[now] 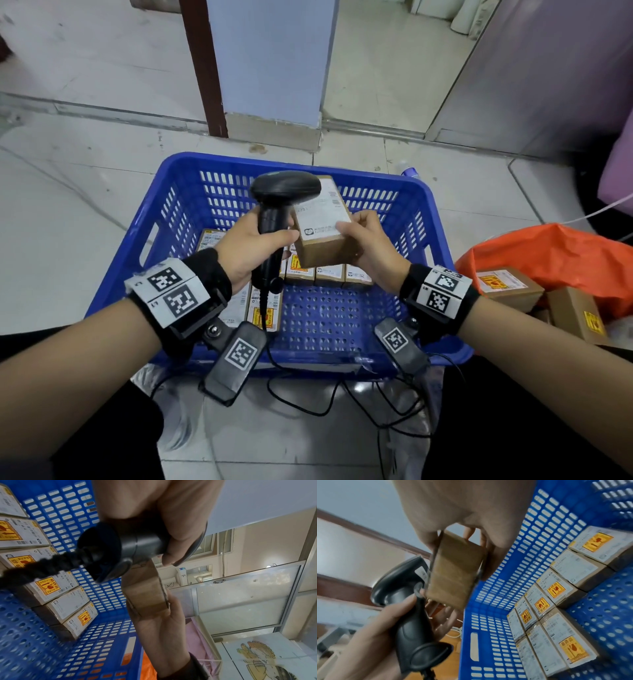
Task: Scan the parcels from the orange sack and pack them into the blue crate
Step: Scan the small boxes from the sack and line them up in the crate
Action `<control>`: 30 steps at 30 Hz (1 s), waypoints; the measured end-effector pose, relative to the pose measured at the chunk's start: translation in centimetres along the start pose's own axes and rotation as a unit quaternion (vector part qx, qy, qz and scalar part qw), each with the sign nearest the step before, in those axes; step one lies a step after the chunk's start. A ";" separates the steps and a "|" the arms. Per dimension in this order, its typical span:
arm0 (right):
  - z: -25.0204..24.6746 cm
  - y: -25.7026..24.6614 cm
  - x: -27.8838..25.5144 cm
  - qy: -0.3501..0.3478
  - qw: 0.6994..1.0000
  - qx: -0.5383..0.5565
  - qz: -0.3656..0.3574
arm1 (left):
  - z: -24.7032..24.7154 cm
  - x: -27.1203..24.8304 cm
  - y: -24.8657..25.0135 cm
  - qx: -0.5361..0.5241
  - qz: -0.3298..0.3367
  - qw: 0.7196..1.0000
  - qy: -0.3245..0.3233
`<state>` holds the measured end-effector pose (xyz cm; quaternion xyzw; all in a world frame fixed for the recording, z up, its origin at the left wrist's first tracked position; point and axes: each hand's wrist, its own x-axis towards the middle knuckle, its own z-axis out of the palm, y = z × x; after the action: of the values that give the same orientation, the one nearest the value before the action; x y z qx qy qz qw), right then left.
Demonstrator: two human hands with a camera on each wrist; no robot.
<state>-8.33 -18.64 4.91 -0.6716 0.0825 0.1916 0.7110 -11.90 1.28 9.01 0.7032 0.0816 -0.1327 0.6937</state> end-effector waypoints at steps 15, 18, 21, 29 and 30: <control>-4.7 4.5 4.1 0.053 0.977 -0.166 0.126 | 0.6 -0.9 -0.9 0.054 -0.005 0.998 -0.011; -4.7 4.7 4.2 0.019 0.979 -0.147 0.143 | 0.6 -0.9 -1.5 0.048 -0.033 0.998 -0.025; -4.5 4.8 4.5 -0.007 0.984 -0.119 0.136 | 0.8 -1.0 -1.9 0.049 -0.046 0.997 -0.034; -4.3 4.5 4.5 -0.002 0.987 -0.095 0.131 | 1.0 -1.1 -1.7 0.050 -0.052 0.997 -0.042; -4.3 4.5 4.5 -0.002 0.987 -0.098 0.131 | 1.0 -1.2 -1.7 0.051 -0.050 0.996 -0.044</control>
<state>-5.32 -21.99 -1.29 -0.7208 0.1497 0.2912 0.6110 -13.57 0.38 7.75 0.7260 0.0794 -0.2025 0.6524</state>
